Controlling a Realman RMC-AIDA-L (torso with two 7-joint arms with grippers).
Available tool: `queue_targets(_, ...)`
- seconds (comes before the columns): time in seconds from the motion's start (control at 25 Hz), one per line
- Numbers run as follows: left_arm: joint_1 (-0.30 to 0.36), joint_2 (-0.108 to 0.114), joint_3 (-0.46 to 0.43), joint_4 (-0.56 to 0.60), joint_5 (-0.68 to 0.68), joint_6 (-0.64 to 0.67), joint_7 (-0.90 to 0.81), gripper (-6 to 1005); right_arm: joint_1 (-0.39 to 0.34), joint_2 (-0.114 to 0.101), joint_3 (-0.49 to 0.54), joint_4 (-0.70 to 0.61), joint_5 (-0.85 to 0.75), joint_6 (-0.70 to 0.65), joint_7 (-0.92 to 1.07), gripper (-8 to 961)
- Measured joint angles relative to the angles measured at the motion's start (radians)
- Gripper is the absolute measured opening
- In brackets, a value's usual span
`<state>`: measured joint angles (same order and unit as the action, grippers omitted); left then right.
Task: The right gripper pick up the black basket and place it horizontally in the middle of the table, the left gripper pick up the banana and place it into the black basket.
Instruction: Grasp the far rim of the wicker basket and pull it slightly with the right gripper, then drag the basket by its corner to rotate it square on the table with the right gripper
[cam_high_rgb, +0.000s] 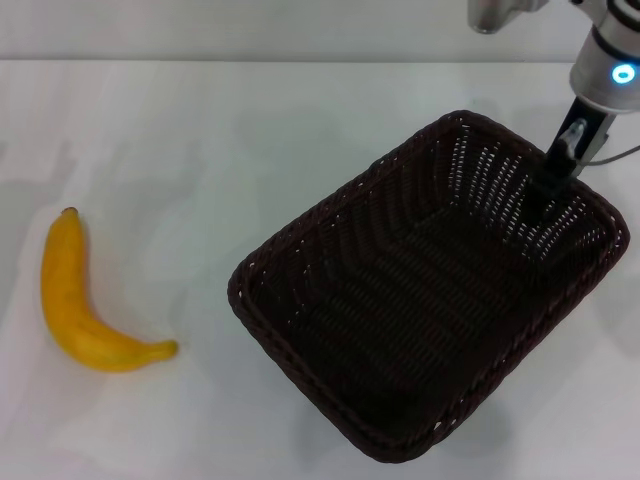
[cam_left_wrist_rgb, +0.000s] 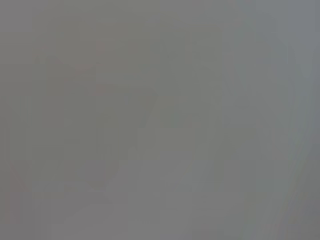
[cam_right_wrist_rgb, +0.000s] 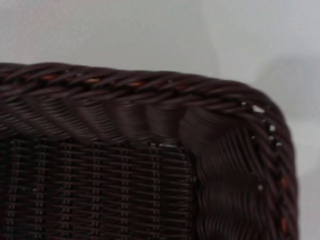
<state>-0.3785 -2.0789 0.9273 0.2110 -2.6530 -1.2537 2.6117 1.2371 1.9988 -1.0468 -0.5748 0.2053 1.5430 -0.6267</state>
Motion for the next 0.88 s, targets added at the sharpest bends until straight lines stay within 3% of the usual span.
queue_targets(0.28, -0.001, 0.000, -0.004, 0.002, -0.031, -0.021, -0.009, 834, -0.019, 0.010, 0.008, -0.056, 0.021, -0.012, 0.040, 398)
queue_targets(0.56, 0.014, 0.008, -0.004, 0.031, -0.015, -0.022, 0.007, 830, 0.002, 0.000, 0.005, -0.085, -0.020, 0.007, 0.220, 191)
queue_targets(0.72, 0.029, 0.007, -0.007, 0.072, -0.018, -0.024, 0.011, 828, 0.000, -0.031, 0.044, -0.113, -0.034, 0.012, 0.353, 151)
queue_targets(0.88, 0.024, 0.010, -0.019, 0.082, -0.017, -0.029, 0.015, 826, -0.024, -0.050, 0.185, -0.124, -0.032, 0.016, 0.404, 144)
